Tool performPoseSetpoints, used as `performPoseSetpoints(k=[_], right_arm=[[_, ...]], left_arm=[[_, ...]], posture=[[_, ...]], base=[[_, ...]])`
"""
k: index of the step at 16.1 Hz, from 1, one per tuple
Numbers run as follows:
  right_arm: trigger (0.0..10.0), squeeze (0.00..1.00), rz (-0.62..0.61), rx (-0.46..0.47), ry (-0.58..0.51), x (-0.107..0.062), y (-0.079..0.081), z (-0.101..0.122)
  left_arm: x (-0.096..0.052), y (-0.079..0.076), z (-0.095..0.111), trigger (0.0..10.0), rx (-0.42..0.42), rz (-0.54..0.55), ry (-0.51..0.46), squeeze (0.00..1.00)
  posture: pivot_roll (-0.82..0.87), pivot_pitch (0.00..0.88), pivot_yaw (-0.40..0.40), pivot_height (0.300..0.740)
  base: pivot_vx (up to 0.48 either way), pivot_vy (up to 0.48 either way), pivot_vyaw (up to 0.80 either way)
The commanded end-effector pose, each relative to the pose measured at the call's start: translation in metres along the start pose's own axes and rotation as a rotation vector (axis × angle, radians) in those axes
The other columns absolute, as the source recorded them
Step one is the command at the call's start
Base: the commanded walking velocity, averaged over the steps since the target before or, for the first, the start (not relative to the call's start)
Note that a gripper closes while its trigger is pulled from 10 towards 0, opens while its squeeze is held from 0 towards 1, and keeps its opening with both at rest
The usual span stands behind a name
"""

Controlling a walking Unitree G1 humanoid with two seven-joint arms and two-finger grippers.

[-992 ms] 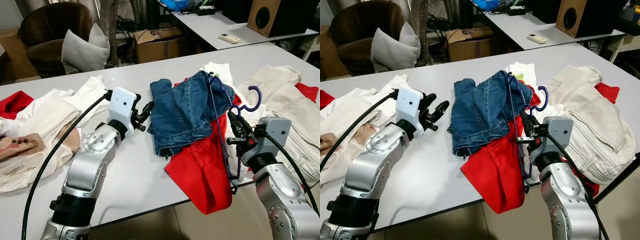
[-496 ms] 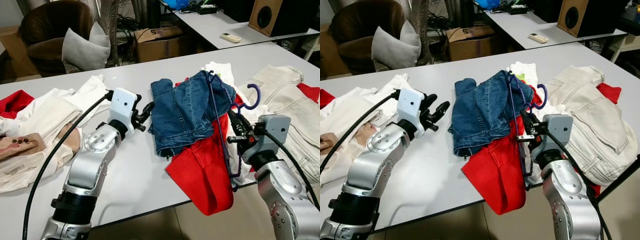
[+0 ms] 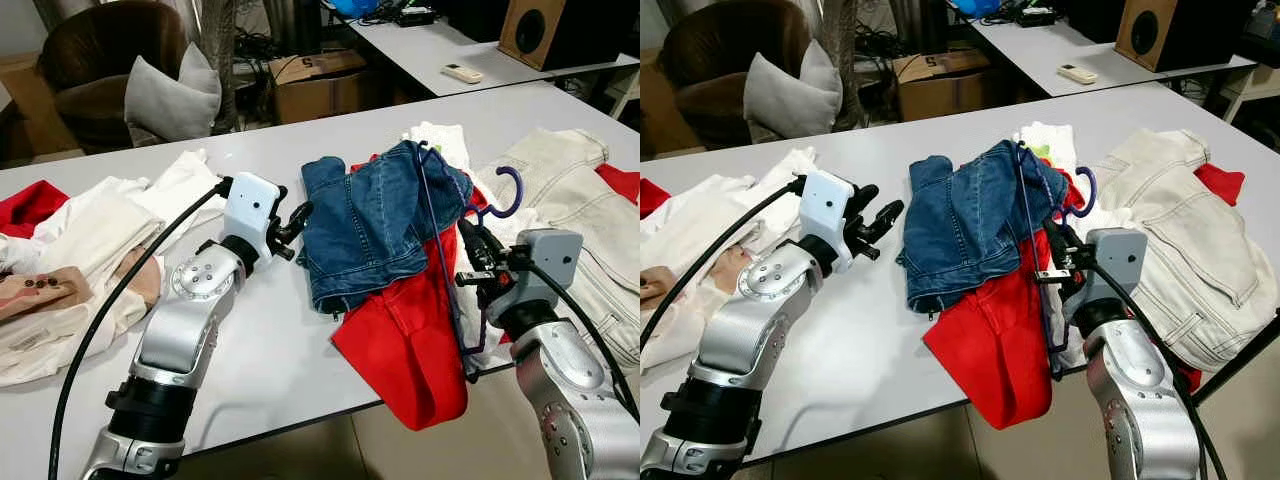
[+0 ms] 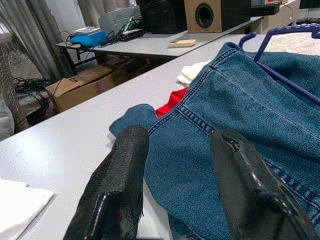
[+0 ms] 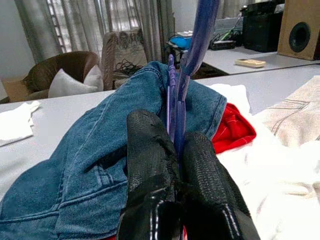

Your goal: Hang hanger

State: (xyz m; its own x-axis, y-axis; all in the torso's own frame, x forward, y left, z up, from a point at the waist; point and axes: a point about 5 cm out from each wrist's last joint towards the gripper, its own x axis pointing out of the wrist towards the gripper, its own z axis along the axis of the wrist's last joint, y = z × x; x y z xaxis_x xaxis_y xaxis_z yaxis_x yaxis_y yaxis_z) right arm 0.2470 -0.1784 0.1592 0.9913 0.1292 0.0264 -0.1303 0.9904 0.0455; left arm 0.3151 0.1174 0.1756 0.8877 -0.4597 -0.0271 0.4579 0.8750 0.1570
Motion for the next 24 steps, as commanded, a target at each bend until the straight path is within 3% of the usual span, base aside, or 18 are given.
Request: performPoseSetpoints(k=[1,7,14,16,20,21,22,24], right_arm=[[10.0,0.00,0.001,-0.011,-0.013,0.002,0.001,0.002],[10.0,0.00,0.066,-0.088,0.034,-0.001,0.006,-0.003],[10.0,0.00,0.043,-0.102,0.044,-0.002,0.003,-0.002],[10.0,0.00,0.050,-0.048,0.042,-0.005,0.004,-0.003],[10.0,0.00,0.025,-0.126,0.039,-0.011,-0.010,0.001],[10.0,0.00,0.029,-0.140,0.034,-0.011,-0.014,0.005],[10.0,0.00,0.069,-0.182,0.061,-0.013,-0.024,0.009],[10.0,0.00,0.083,-0.203,0.077,-0.015,-0.029,0.011]], left_arm=[[0.000,0.001,0.002,10.0,0.020,-0.008,-0.006,0.03],[0.005,0.001,0.001,10.0,0.042,-0.038,0.004,0.03],[0.010,0.001,0.001,10.0,0.062,-0.067,-0.001,0.04],[0.013,0.000,0.000,10.0,0.073,-0.088,0.000,0.03],[0.021,0.003,0.000,10.0,0.118,-0.164,0.007,0.03],[0.023,0.003,-0.002,10.0,0.148,-0.206,0.025,0.03],[0.026,0.004,-0.006,10.0,0.240,-0.290,0.070,0.00],[0.026,0.006,-0.010,10.0,0.274,-0.317,0.098,0.00]], posture=[[-0.16,0.000,0.097,0.719],[-0.16,0.000,0.100,0.719],[-0.19,0.000,0.117,0.719],[-0.20,0.000,0.119,0.719],[-0.21,0.000,0.100,0.719],[-0.21,0.000,0.099,0.719],[-0.21,0.000,0.097,0.719],[-0.21,0.000,0.101,0.719]], base=[[0.000,0.000,0.00],[0.000,0.000,0.00],[0.000,0.000,0.00],[0.000,0.000,0.00],[0.000,0.000,0.00],[0.000,0.000,0.00],[0.000,0.000,0.00],[0.000,0.000,0.00]])
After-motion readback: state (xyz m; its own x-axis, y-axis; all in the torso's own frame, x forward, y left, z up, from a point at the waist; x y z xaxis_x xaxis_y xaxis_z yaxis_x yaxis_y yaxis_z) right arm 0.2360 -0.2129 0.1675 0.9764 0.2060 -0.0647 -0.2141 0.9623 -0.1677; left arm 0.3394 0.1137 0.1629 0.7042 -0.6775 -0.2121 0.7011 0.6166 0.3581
